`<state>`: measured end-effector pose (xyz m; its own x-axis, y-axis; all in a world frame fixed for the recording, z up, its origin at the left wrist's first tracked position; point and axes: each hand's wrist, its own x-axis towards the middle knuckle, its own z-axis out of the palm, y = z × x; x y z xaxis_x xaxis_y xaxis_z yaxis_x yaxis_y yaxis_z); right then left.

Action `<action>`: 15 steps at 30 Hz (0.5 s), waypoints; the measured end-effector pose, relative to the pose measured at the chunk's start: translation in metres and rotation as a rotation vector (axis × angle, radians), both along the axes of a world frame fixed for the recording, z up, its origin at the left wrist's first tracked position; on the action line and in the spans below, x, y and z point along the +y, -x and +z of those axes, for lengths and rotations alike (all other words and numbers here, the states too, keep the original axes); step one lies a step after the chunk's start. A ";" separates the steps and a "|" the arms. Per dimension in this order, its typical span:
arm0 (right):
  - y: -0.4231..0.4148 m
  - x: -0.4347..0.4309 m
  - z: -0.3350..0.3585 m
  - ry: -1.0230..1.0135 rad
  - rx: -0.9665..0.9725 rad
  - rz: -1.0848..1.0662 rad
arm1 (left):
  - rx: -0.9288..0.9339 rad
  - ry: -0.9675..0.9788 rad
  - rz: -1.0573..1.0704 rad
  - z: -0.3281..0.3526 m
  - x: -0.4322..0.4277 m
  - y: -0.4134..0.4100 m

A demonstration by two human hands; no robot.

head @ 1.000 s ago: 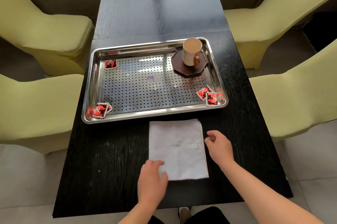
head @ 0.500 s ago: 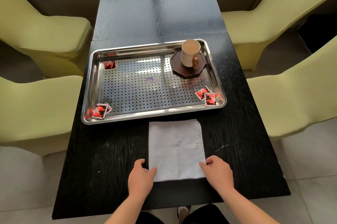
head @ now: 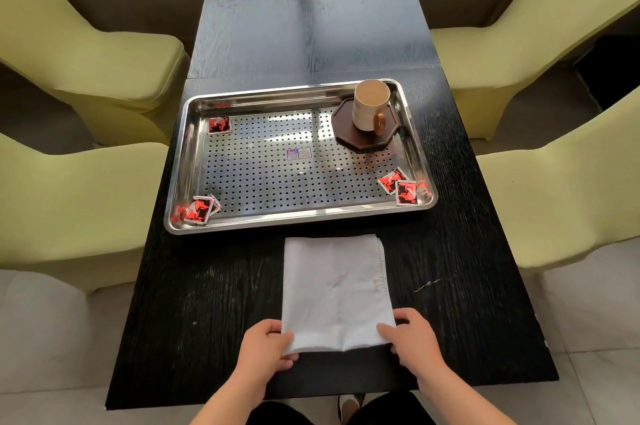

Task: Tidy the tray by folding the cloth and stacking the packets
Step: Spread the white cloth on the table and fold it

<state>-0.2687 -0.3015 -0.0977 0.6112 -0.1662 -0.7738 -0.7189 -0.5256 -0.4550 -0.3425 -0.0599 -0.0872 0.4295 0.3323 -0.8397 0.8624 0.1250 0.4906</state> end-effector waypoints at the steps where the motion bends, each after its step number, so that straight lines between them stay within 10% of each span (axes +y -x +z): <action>1: 0.002 0.001 0.001 -0.004 0.008 -0.006 | 0.018 0.007 0.006 0.002 0.001 0.002; 15: 0.027 -0.015 0.019 -0.190 -0.080 -0.079 | -0.073 0.019 -0.145 0.019 0.010 0.027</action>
<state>-0.2959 -0.3163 -0.0790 0.6630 -0.0723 -0.7451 -0.7121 -0.3681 -0.5979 -0.3692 -0.0502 -0.0686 0.5323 0.2465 -0.8099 0.8340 0.0114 0.5516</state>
